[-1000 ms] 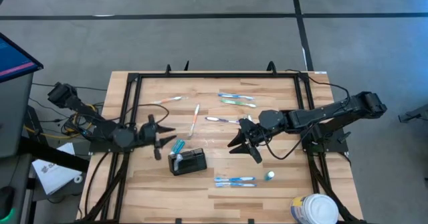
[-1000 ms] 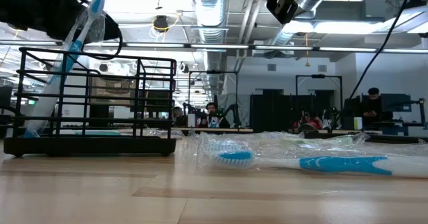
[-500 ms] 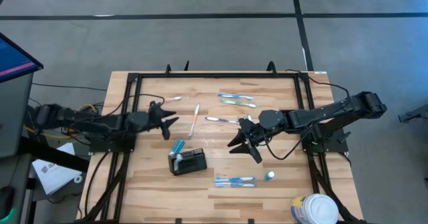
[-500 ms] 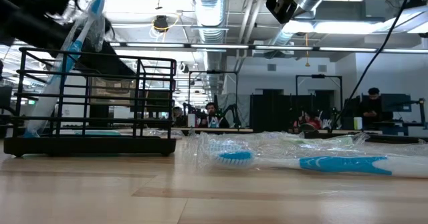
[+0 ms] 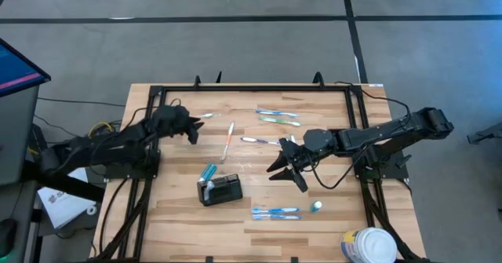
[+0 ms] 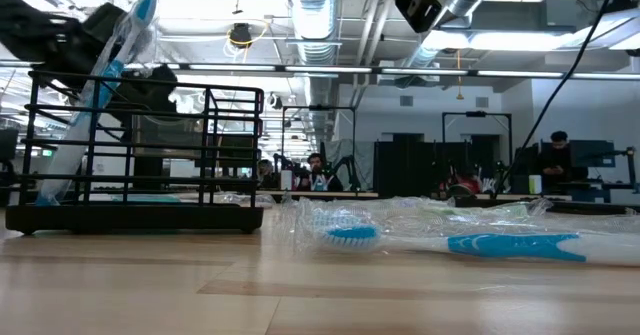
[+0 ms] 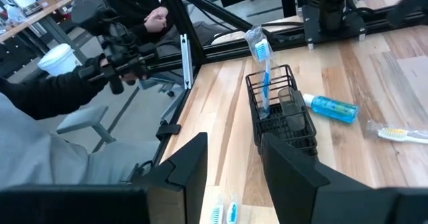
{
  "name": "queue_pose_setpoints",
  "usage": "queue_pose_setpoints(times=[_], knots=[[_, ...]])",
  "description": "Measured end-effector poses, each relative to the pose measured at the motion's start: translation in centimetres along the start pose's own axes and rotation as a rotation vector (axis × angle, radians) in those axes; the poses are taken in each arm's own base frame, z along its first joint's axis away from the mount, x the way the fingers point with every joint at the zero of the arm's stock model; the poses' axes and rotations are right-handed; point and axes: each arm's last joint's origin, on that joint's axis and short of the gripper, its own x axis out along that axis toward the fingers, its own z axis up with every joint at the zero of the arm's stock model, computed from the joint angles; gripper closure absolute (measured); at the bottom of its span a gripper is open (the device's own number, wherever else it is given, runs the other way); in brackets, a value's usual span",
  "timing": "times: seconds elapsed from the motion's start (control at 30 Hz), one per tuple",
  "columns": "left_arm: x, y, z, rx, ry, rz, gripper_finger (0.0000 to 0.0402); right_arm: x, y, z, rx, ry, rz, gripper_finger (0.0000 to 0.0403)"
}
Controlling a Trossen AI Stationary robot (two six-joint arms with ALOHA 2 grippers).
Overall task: Pick & Place toothbrushing station
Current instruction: Put the white orange toothbrush into the black toothbrush rack
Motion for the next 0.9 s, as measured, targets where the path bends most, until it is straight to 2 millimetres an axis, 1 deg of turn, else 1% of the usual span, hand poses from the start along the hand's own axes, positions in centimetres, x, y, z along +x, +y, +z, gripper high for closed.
queue_pose_setpoints(times=[0.2, 0.4, 0.6, 0.7, 0.8, 0.9], knots=[[1.7, 0.7, 1.8, 0.074, 0.129, 0.046, 0.0275, -0.1, -0.3, 0.0, -0.010, 0.009, -0.012, 0.0272], [3.5, 1.0, 4.0, 0.176, 0.319, 0.074, 0.0275, -0.1, -0.7, -0.3, -0.008, 0.045, -0.034, 0.0272], [5.0, 1.7, 6.4, 0.258, 0.421, 0.087, 0.0275, 0.2, -0.9, -0.8, 0.000, 0.080, -0.044, 0.0272], [5.6, 2.0, 6.9, 0.302, 0.501, 0.081, 0.0275, 0.5, -1.1, -1.2, 0.006, 0.105, -0.052, 0.0272], [6.3, 2.1, 6.7, 0.322, 0.609, 0.067, 0.0275, 0.6, -1.1, -1.1, 0.005, 0.098, -0.049, 0.0272], [7.1, 2.2, 6.4, 0.332, 0.666, 0.058, 0.0275, 0.8, -1.3, -1.5, 0.012, 0.128, -0.058, 0.0272]])
